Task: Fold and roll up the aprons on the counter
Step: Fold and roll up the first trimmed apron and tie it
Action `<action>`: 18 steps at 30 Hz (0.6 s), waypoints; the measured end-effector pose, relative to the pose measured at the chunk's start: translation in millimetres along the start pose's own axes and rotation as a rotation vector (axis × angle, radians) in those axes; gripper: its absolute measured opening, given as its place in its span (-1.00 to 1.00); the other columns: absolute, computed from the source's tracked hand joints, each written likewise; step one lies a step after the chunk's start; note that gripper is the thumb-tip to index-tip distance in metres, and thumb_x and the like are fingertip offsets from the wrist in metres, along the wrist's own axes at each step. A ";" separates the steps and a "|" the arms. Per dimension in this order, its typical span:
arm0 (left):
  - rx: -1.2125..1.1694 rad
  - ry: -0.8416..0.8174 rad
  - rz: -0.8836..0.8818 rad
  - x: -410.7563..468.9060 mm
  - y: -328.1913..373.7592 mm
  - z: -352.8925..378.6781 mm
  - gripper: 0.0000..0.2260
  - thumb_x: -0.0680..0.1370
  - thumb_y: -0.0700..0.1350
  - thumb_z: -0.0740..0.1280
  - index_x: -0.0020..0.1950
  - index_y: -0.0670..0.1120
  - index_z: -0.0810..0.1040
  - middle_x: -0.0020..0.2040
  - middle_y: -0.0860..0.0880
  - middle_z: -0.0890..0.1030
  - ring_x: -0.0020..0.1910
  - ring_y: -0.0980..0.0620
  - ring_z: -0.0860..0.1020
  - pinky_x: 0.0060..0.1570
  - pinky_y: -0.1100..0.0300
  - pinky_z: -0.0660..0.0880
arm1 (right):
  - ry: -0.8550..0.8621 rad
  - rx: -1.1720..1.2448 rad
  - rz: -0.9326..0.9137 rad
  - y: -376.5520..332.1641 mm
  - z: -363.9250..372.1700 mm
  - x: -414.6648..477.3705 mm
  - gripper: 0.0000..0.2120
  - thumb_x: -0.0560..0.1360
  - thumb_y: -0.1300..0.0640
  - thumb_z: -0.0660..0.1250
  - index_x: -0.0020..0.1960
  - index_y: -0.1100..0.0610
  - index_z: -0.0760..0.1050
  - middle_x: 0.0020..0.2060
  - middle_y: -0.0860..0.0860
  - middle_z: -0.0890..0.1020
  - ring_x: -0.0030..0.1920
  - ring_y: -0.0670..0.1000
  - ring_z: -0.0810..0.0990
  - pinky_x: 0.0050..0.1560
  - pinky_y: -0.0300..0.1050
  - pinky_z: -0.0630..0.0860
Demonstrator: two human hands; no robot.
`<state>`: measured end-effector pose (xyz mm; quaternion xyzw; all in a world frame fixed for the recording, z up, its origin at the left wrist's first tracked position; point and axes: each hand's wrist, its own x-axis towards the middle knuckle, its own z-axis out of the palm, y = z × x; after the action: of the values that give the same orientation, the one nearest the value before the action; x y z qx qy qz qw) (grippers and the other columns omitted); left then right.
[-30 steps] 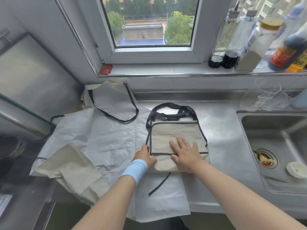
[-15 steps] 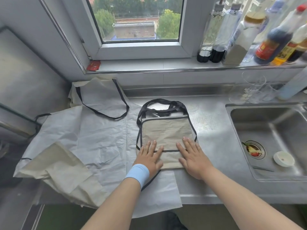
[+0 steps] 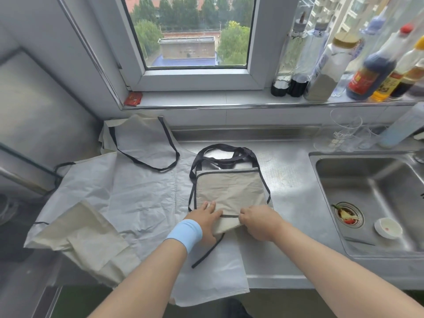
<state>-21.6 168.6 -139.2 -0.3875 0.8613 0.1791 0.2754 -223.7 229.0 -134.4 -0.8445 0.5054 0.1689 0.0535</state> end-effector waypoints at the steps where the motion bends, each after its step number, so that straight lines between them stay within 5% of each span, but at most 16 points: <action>1: -0.041 -0.037 -0.005 -0.8 -2.0 -4.7 -0.24 0.43 0.03 0.35 0.56 0.07 0.09 0.59 -0.04 0.02 0.56 -0.10 0.06 0.45 0.00 0.23 | -0.018 0.078 0.036 3.0 -10.5 2.1 -0.83 0.51 0.17 0.20 0.04 0.15 0.52 -0.02 0.09 0.60 -0.05 0.19 0.60 -0.23 -0.04 0.36; 2: -0.101 -0.047 -0.022 -0.1 -5.1 -10.4 -0.37 0.43 0.00 0.33 0.49 0.08 0.26 0.53 -0.03 0.23 0.48 -0.10 0.26 0.35 0.05 0.35 | 0.004 0.160 0.067 7.9 -20.6 4.4 -0.86 0.50 0.13 0.20 -0.02 0.13 0.51 -0.08 0.09 0.61 -0.09 0.19 0.58 -0.24 -0.06 0.34; 4: -0.281 -0.003 -0.076 -0.5 -12.8 -24.2 -0.76 0.43 -0.08 0.28 0.08 0.01 0.56 0.02 -0.07 0.61 -0.01 -0.12 0.55 -0.08 0.20 0.48 | 0.069 0.306 0.119 18.1 -35.1 7.1 -0.93 0.45 0.09 0.22 -0.18 0.07 0.43 -0.26 0.02 0.57 -0.22 0.15 0.50 -0.29 -0.09 0.30; 5: -0.364 0.009 -0.104 -1.1 -18.3 -33.1 -0.91 0.43 -0.10 0.28 -0.12 -0.04 0.56 -0.23 -0.06 0.55 -0.23 -0.10 0.50 -0.26 0.24 0.42 | 0.082 0.376 0.143 24.5 -40.8 7.9 -0.91 0.42 0.06 0.23 -0.23 0.06 0.39 -0.33 -0.03 0.51 -0.26 0.12 0.46 -0.31 -0.10 0.29; 7: -0.490 -0.004 -0.148 -1.4 -29.3 -47.4 -0.89 0.42 -0.11 0.29 -0.30 -0.06 0.49 -0.43 0.00 0.39 -0.42 -0.05 0.37 -0.46 0.30 0.32 | 0.018 0.463 0.215 38.8 -48.3 10.7 -0.79 0.35 -0.08 0.28 -0.25 0.06 0.39 -0.38 -0.06 0.50 -0.28 0.08 0.49 -0.36 -0.11 0.33; 9: -0.562 -0.025 -0.203 1.4 -39.1 -54.1 -0.88 0.40 -0.12 0.30 -0.34 -0.05 0.47 -0.45 0.02 0.35 -0.45 -0.01 0.31 -0.51 0.34 0.29 | -0.145 0.471 0.255 51.2 -54.3 13.4 -0.69 0.30 -0.18 0.32 -0.22 0.07 0.48 -0.36 -0.06 0.56 -0.28 0.06 0.54 -0.36 -0.14 0.38; 11: -0.612 -0.037 -0.241 9.1 -46.4 -56.1 -0.86 0.35 -0.07 0.31 -0.39 -0.05 0.41 -0.43 0.02 0.34 -0.42 0.00 0.30 -0.48 0.32 0.28 | -0.237 0.537 0.294 65.1 -49.0 20.9 -0.79 0.30 -0.08 0.32 -0.26 0.07 0.49 -0.33 -0.02 0.57 -0.28 0.06 0.55 -0.37 -0.15 0.39; 15: -0.666 -0.021 -0.244 30.4 -56.3 -57.6 -0.74 0.23 0.10 0.31 -0.21 0.00 0.63 -0.25 -0.01 0.56 -0.26 -0.03 0.48 -0.21 0.20 0.52 | -0.148 0.770 0.390 92.1 -27.3 34.5 -0.75 0.21 -0.09 0.22 -0.28 0.07 0.48 -0.21 0.05 0.64 -0.16 0.10 0.63 -0.21 0.04 0.57; 18: -0.673 0.008 -0.268 40.7 -61.1 -68.7 -0.66 0.29 0.15 0.33 -0.08 -0.02 0.65 -0.25 0.03 0.56 -0.28 0.00 0.49 -0.24 0.22 0.45 | -0.098 0.784 0.442 102.1 -19.6 39.1 -0.78 0.36 -0.11 0.23 -0.27 0.02 0.50 -0.24 -0.06 0.62 -0.16 0.05 0.59 -0.16 -0.02 0.51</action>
<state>-20.2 70.7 -116.1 -0.5668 0.6966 0.4135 0.1502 -291.3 141.9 -121.1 -0.6231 0.6964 0.0117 0.3559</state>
